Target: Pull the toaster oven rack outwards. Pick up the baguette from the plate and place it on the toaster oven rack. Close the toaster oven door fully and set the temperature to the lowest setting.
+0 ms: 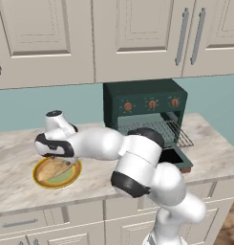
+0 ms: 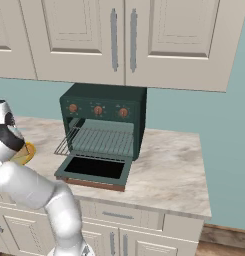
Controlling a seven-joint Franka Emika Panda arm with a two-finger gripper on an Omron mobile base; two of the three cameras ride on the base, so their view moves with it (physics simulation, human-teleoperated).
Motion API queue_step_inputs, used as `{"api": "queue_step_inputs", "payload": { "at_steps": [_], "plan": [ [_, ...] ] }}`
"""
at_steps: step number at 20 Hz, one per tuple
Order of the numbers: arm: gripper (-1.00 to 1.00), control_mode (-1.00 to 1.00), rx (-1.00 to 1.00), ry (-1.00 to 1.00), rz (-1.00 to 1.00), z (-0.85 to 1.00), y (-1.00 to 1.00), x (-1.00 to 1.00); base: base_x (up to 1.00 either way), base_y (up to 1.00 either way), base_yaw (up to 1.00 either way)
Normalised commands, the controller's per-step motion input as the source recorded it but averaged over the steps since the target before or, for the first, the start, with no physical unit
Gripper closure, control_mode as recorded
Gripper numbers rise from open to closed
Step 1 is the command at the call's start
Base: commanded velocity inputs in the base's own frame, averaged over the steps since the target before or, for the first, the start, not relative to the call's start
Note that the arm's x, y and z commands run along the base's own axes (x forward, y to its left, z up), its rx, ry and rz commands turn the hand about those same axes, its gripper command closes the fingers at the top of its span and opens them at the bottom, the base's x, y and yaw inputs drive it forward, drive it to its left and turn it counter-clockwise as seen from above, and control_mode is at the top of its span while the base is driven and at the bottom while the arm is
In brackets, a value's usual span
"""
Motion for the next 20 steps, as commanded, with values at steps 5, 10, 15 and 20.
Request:
{"api": "queue_step_inputs", "payload": {
  "at_steps": [5,10,15,20],
  "plan": [
    [-1.00,-1.00,-0.11,0.09,-0.10,0.00,0.28,0.15,0.00,0.00,0.00],
    [-1.00,-1.00,-0.04,0.05,-0.11,-0.08,0.31,0.01,0.00,0.00,0.00],
    [-1.00,-1.00,0.00,0.04,-0.16,-0.48,0.01,0.00,0.00,0.00,0.00],
    [-1.00,-1.00,-0.07,0.08,-0.17,-0.48,-0.12,-0.17,0.00,0.00,0.00]
  ]
}}
